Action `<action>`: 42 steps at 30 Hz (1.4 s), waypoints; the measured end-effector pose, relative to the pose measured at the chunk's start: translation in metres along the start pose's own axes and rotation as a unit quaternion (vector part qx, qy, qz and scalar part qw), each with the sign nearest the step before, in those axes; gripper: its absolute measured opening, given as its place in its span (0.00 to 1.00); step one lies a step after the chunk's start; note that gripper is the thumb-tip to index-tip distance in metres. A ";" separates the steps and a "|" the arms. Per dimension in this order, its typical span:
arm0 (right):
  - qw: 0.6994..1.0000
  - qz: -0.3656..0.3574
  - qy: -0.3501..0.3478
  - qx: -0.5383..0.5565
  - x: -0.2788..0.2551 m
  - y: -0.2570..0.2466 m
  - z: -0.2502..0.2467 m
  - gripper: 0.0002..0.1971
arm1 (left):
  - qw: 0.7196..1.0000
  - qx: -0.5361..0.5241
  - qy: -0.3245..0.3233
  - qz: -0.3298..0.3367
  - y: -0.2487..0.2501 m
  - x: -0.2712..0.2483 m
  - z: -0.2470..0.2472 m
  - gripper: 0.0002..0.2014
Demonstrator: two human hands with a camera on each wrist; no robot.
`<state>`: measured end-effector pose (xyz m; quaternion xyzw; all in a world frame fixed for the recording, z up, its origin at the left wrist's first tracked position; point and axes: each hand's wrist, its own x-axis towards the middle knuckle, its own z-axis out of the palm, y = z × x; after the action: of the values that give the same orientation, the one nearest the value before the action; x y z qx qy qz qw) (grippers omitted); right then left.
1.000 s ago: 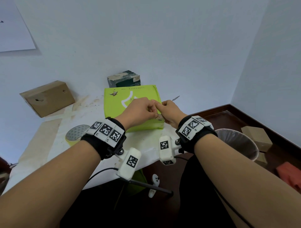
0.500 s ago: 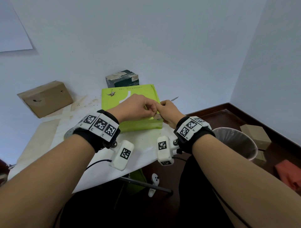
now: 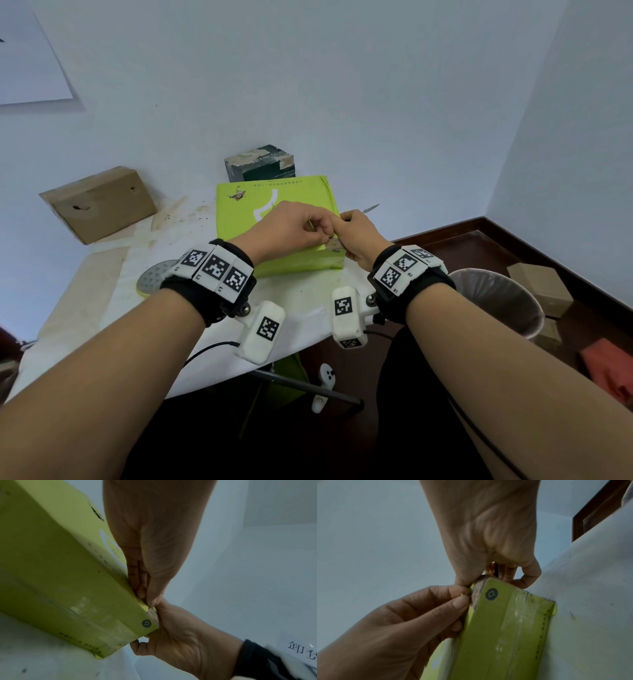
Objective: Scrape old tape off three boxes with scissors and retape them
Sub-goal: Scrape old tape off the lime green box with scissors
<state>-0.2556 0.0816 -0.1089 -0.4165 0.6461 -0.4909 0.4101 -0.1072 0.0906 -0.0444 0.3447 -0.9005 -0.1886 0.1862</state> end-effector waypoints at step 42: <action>0.989 -0.078 -0.071 0.107 -0.021 0.003 -0.011 0.26 | 0.979 0.171 0.037 -0.101 -0.046 -0.024 -0.001 0.34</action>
<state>-0.2592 0.1053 -0.1074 -0.4531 0.5250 -0.5564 0.4577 -0.0646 0.0754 -0.0701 0.4670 -0.8727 -0.0370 0.1377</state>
